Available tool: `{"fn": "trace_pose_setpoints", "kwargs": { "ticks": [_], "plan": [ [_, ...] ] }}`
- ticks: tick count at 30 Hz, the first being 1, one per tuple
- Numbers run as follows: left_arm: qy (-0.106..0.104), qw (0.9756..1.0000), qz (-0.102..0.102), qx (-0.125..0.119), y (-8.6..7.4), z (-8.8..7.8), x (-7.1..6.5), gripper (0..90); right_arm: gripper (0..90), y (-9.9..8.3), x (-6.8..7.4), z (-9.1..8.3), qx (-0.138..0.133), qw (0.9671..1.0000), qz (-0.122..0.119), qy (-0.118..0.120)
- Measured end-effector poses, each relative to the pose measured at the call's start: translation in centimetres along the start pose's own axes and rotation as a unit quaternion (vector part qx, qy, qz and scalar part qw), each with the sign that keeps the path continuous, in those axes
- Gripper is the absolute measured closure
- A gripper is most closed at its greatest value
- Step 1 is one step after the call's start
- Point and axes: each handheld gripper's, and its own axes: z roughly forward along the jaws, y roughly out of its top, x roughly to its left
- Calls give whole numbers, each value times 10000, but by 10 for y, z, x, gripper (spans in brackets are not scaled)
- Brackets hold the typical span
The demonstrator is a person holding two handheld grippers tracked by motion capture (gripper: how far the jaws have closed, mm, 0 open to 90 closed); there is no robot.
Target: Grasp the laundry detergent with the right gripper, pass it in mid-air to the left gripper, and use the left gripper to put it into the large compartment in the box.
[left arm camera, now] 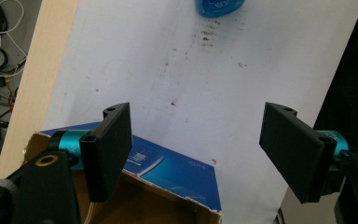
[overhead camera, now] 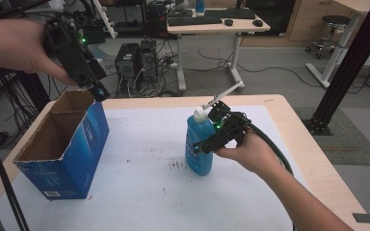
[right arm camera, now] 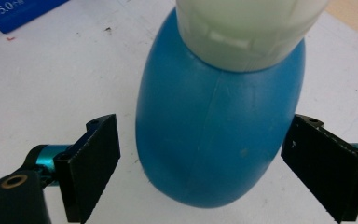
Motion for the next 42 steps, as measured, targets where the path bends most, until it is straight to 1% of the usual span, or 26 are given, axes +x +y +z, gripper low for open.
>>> {"fn": "trace_pose_setpoints", "kwargs": {
  "ticks": [4, 6, 12, 20, 24, 28, 29, 30, 34, 36, 42],
  "plan": [
    [0, 10000, 9, 10, 0, 0, 0, 256, 111, -4, 1, 7, -15, 10000, -2, -63],
    [-10, 10000, 18, 12, 0, 0, -1, 256, 111, -5, 2, 9, -6, 9999, 56, -88],
    [-7, 10000, 8, 8, 0, 1, 0, 256, 111, -6, 2, 15, 23, 9998, 92, -164],
    [-7, 10000, 1, 8, 0, 1, 0, 256, 115, -5, 0, 15, -11, 9997, 140, -198],
    [-7, 10000, 15, 47, 0, 1, 0, 256, 118, -5, 0, 15, -23, 9997, 143, -216],
    [-8, 10000, 1, 47, 0, 1, 0, 256, 120, -5, -1, 13, -60, 9994, 209, -251],
    [-10, 10000, 1, 45, 0, 1, 0, 256, 155, -5, -1, 13, -78, 9994, 229, -255],
    [-10, 10000, -4, 37, 0, 1, 0, 256, 168, -5, -2, 12, -103, 9995, 215, -207],
    [-10, 10000, 8, 49, 0, 1, 0, 256, 168, -5, -1, 12, -86, 9994, 213, -264],
    [-16, 10000, 5, 47, 0, 2, -1, 256, 169, -4, -1, 12, -89, 9991, 235, -338],
    [-14, 10000, -9, 56, -1, 2, -1, 256, 170, -4, 0, 13, -84, 9985, 301, -456]
  ]
}}
